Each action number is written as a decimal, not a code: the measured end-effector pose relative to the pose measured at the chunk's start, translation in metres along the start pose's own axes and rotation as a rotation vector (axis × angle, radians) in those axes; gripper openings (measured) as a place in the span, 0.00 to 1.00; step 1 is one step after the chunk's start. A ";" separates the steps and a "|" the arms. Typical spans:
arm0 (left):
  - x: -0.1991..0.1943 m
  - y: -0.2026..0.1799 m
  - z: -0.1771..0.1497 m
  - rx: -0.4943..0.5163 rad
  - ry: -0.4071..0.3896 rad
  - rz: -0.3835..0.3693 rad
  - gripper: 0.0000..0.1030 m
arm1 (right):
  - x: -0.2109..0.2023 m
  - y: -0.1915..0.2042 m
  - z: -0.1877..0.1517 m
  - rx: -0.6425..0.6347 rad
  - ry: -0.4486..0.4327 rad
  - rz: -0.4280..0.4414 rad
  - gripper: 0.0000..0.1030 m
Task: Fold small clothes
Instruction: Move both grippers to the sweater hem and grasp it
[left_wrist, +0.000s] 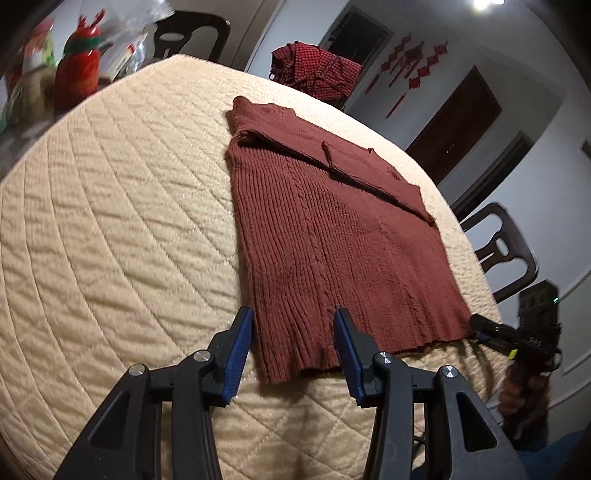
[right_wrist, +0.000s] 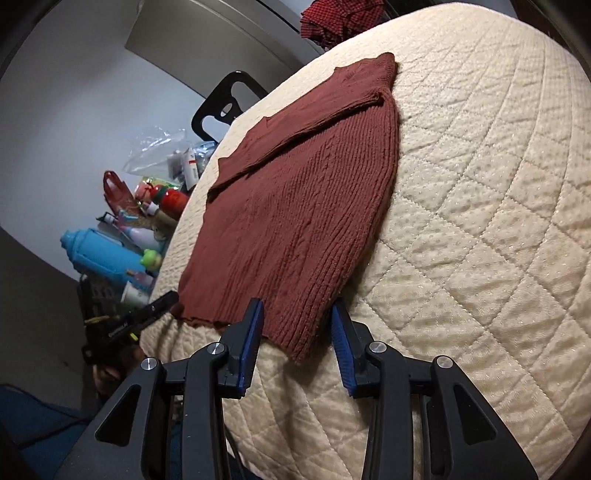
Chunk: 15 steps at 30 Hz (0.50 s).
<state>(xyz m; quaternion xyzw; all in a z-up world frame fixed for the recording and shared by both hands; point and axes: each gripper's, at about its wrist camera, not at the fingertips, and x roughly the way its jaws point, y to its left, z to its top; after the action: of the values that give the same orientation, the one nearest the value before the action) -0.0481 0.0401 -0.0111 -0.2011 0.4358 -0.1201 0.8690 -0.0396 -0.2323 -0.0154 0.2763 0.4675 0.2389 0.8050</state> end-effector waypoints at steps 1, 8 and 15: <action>0.000 0.002 0.000 -0.014 0.000 -0.011 0.46 | 0.000 -0.001 0.000 0.004 0.001 0.007 0.36; 0.009 -0.001 0.009 -0.033 -0.022 -0.042 0.47 | 0.005 -0.004 0.005 0.013 -0.005 0.024 0.29; 0.012 0.003 0.007 -0.029 -0.018 -0.044 0.25 | 0.002 -0.007 0.000 0.011 -0.011 -0.004 0.13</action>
<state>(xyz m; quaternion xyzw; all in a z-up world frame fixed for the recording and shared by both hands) -0.0351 0.0396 -0.0170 -0.2245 0.4253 -0.1311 0.8669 -0.0373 -0.2364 -0.0216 0.2812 0.4649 0.2329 0.8066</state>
